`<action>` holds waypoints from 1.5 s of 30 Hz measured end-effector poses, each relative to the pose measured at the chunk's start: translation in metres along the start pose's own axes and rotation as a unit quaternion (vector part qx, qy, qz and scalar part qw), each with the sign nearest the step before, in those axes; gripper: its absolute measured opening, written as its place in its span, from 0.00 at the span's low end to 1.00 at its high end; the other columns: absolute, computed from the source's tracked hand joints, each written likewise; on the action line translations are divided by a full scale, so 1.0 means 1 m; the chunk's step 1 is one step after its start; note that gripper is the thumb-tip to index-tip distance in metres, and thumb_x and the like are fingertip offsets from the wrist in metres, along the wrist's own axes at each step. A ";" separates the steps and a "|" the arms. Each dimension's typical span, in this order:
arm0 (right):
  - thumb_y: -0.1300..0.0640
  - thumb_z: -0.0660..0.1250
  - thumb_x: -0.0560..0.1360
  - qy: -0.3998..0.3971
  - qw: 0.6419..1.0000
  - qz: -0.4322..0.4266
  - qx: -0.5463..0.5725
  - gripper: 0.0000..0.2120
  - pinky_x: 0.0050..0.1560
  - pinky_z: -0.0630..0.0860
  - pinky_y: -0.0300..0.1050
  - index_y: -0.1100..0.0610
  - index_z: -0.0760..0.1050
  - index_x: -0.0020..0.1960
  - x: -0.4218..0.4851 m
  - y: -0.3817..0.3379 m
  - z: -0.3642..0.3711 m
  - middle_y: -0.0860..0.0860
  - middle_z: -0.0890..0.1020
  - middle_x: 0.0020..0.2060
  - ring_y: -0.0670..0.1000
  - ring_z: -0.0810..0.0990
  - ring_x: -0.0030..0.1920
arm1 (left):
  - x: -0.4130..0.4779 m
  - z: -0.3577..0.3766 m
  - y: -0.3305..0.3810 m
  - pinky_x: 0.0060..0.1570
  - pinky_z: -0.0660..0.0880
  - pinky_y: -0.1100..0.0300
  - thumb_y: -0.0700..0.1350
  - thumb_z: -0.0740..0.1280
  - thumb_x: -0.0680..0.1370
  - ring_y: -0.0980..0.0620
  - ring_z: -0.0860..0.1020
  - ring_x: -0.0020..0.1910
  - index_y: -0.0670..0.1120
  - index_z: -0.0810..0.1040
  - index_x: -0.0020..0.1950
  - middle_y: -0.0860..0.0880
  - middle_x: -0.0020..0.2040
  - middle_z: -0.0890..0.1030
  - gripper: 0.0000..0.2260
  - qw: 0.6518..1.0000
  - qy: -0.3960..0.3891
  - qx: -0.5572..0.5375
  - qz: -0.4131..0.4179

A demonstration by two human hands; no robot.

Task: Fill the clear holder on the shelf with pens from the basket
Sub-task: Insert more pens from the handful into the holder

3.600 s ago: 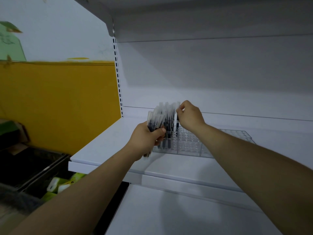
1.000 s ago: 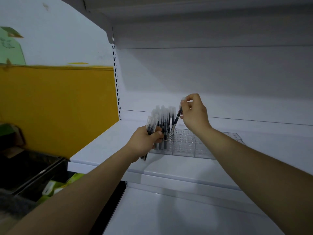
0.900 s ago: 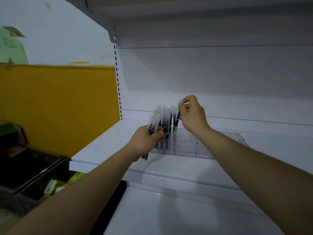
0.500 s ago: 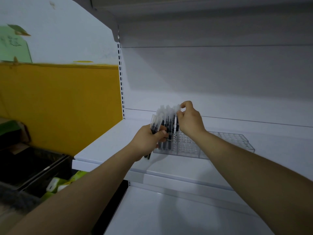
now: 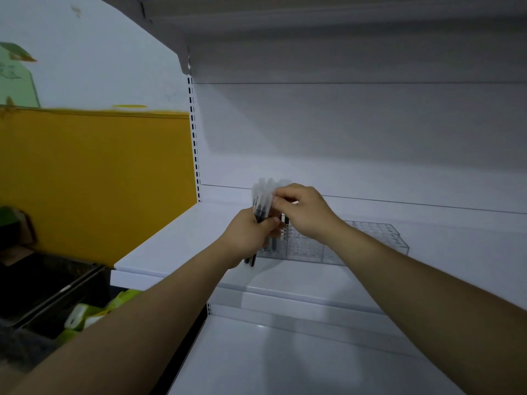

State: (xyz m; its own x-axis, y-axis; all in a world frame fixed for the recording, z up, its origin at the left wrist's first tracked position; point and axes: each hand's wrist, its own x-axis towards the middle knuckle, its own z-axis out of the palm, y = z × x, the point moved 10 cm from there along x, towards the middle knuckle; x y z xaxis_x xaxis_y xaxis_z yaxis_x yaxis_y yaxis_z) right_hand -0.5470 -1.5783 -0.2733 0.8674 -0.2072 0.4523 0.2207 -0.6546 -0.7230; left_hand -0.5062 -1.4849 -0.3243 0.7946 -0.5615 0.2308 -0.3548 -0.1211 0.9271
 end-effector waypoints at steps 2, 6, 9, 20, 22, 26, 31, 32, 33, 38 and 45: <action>0.58 0.64 0.79 -0.007 1.000 0.004 0.029 0.07 0.47 0.74 0.40 0.58 0.80 0.48 -0.002 -0.001 0.000 0.51 0.81 0.46 0.49 0.78 0.46 | 0.000 0.002 0.002 0.49 0.79 0.54 0.42 0.61 0.81 0.55 0.82 0.44 0.48 0.77 0.50 0.48 0.47 0.83 0.06 1.000 0.000 0.005 0.004; 0.57 0.61 0.80 0.050 0.997 0.024 0.058 0.08 0.42 0.74 0.45 0.53 0.74 0.42 0.001 0.007 -0.010 0.48 0.78 0.38 0.48 0.75 0.39 | 0.001 0.002 -0.001 0.43 0.75 0.62 0.42 0.62 0.81 0.52 0.82 0.48 0.47 0.78 0.50 0.44 0.50 0.83 0.05 1.000 -0.001 0.016 0.002; 0.56 0.59 0.81 0.134 0.981 0.040 0.137 0.08 0.43 0.79 0.51 0.52 0.70 0.43 0.006 0.011 -0.030 0.53 0.81 0.43 0.54 0.80 0.43 | 0.000 -0.004 -0.012 0.43 0.74 0.62 0.42 0.63 0.81 0.50 0.81 0.48 0.49 0.79 0.47 0.47 0.47 0.83 0.07 1.000 0.001 0.002 -0.021; 0.52 0.57 0.82 0.179 0.983 0.020 0.029 0.05 0.47 0.80 0.59 0.53 0.69 0.52 0.017 0.023 -0.039 0.52 0.80 0.43 0.55 0.81 0.43 | -0.001 -0.018 -0.024 0.52 0.74 0.53 0.43 0.61 0.82 0.50 0.80 0.51 0.49 0.75 0.55 0.48 0.50 0.81 0.05 0.999 0.008 -0.021 -0.045; 0.51 0.57 0.82 0.164 0.986 0.014 0.004 0.07 0.47 0.80 0.59 0.54 0.69 0.53 0.017 0.022 -0.032 0.52 0.80 0.42 0.56 0.81 0.43 | -0.001 -0.018 -0.023 0.51 0.73 0.54 0.43 0.61 0.82 0.53 0.80 0.49 0.48 0.75 0.56 0.50 0.49 0.81 0.05 0.999 0.006 -0.022 -0.043; 0.52 0.56 0.82 0.129 0.990 0.010 -0.061 0.09 0.44 0.78 0.56 0.57 0.69 0.55 0.016 0.026 -0.015 0.56 0.80 0.43 0.59 0.80 0.41 | 0.000 -0.019 -0.021 0.51 0.73 0.55 0.43 0.61 0.82 0.56 0.80 0.47 0.48 0.75 0.57 0.52 0.48 0.81 0.06 0.999 0.004 -0.023 -0.037; 0.54 0.57 0.82 0.116 0.988 0.024 -0.098 0.07 0.40 0.75 0.51 0.57 0.68 0.56 0.019 0.035 -0.006 0.55 0.79 0.42 0.56 0.77 0.38 | -0.001 -0.022 -0.021 0.52 0.75 0.55 0.43 0.61 0.82 0.53 0.80 0.49 0.47 0.76 0.57 0.51 0.48 0.81 0.06 0.999 0.003 -0.024 -0.034; 0.54 0.57 0.82 0.113 0.988 0.032 -0.101 0.07 0.39 0.75 0.51 0.57 0.68 0.56 0.021 0.037 -0.006 0.54 0.78 0.41 0.56 0.76 0.37 | -0.001 -0.022 -0.021 0.51 0.75 0.55 0.43 0.61 0.82 0.54 0.80 0.48 0.47 0.76 0.56 0.51 0.47 0.81 0.06 0.999 0.004 -0.023 -0.033; 0.54 0.57 0.82 0.109 0.987 0.040 -0.107 0.07 0.39 0.74 0.51 0.57 0.68 0.55 0.022 0.039 -0.005 0.55 0.78 0.39 0.55 0.76 0.36 | -0.001 -0.022 -0.022 0.50 0.75 0.56 0.43 0.61 0.82 0.55 0.80 0.48 0.48 0.76 0.56 0.52 0.47 0.81 0.06 0.999 0.005 -0.022 -0.034; 0.52 0.59 0.81 0.109 0.982 0.070 -0.139 0.09 0.41 0.70 0.45 0.58 0.69 0.55 0.019 0.049 -0.003 0.52 0.76 0.43 0.53 0.75 0.42 | -0.001 -0.023 -0.021 0.51 0.75 0.55 0.44 0.61 0.82 0.55 0.80 0.47 0.48 0.76 0.54 0.51 0.47 0.81 0.05 0.999 0.009 -0.020 -0.034; 0.59 0.64 0.78 0.043 0.999 -0.023 -0.017 0.10 0.45 0.67 0.29 0.53 0.80 0.56 0.005 0.002 -0.002 0.46 0.76 0.49 0.42 0.74 0.47 | 0.001 -0.009 -0.012 0.51 0.78 0.53 0.44 0.61 0.81 0.53 0.81 0.46 0.47 0.78 0.51 0.48 0.47 0.83 0.06 1.000 -0.010 -0.005 -0.026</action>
State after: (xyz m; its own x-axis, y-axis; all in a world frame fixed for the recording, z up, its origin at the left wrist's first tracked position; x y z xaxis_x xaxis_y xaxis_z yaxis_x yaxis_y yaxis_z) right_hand -0.5428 -1.5825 -0.2716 0.8153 -0.2372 0.5283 0.2425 -0.6887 -0.6834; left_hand -0.4967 -1.4771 -0.3324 0.8015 -0.5713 0.1765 -0.3084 -0.1420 0.9406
